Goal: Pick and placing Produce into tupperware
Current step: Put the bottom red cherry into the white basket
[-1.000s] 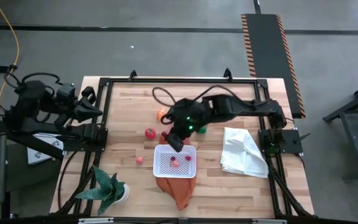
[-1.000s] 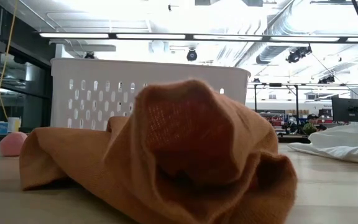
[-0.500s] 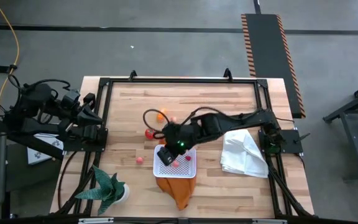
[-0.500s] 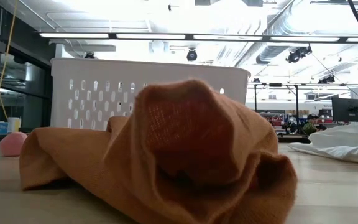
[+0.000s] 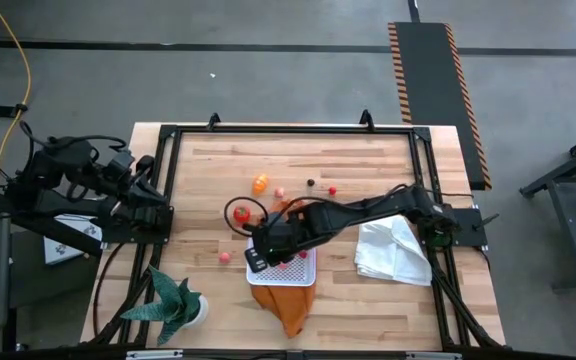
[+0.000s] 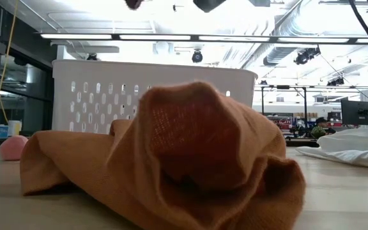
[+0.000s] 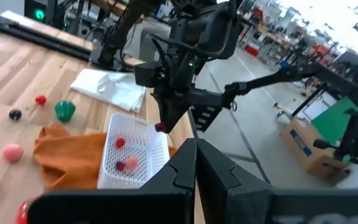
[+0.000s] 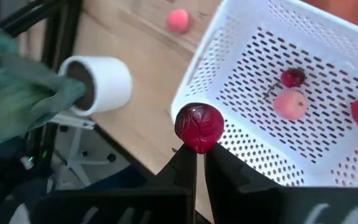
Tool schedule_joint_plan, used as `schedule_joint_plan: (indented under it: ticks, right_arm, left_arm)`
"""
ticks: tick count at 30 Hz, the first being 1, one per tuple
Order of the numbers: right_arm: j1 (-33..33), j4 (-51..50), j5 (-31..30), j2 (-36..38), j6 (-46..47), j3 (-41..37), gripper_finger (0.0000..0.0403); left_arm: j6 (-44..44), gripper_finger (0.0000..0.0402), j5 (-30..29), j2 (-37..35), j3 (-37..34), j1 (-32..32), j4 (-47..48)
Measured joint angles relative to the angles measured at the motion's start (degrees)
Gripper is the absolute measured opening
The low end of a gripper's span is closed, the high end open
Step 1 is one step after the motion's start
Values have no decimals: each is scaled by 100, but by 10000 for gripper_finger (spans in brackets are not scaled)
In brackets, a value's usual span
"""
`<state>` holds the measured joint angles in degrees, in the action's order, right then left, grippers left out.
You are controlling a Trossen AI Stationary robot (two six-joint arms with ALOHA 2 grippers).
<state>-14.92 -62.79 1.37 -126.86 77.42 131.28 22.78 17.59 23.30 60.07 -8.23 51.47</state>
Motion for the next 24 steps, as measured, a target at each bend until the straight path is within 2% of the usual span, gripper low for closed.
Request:
schedule_joint_plan:
  ticks: [14,24]
  right_arm:
    - [4,-774,-407,-197,1165,6,9]
    - [28,-640,30,-830,1423,0,9]
  left_arm:
    - [-298,1,-3,1,0,0,323]
    - [-499,1,-18,4,0,0,500]
